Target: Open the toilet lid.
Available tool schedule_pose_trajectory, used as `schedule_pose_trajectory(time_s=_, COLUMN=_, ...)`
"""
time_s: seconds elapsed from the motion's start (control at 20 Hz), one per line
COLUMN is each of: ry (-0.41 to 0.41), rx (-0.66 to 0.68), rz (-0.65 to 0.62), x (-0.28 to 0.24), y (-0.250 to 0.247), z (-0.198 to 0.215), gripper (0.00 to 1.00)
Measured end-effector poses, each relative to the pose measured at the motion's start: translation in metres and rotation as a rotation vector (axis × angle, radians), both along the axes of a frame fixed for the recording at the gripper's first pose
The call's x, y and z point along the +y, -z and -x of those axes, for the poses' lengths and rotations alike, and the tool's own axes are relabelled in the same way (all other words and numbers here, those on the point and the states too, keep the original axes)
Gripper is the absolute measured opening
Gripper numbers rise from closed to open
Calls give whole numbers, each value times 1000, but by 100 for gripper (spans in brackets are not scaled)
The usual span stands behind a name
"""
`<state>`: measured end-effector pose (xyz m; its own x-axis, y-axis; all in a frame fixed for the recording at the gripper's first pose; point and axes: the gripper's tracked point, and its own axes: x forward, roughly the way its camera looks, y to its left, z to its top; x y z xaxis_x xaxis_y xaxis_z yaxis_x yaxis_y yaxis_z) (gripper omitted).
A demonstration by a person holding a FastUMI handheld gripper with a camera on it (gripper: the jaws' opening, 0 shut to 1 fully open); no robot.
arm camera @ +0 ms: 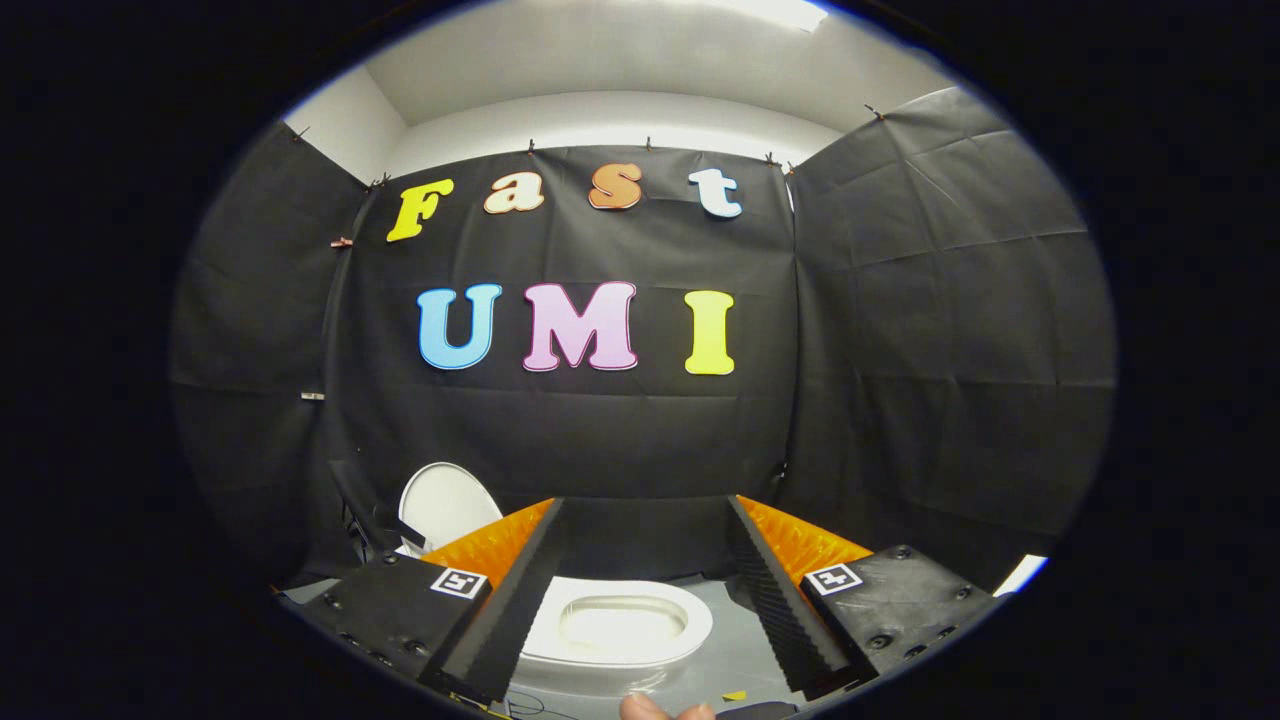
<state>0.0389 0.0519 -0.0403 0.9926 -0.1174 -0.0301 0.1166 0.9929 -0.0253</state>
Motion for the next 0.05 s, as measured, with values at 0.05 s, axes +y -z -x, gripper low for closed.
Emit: schedule_pose_trajectory(time_s=0.05, ry=1, rx=1, rz=-2, x=0, y=0, z=0, gripper=100)
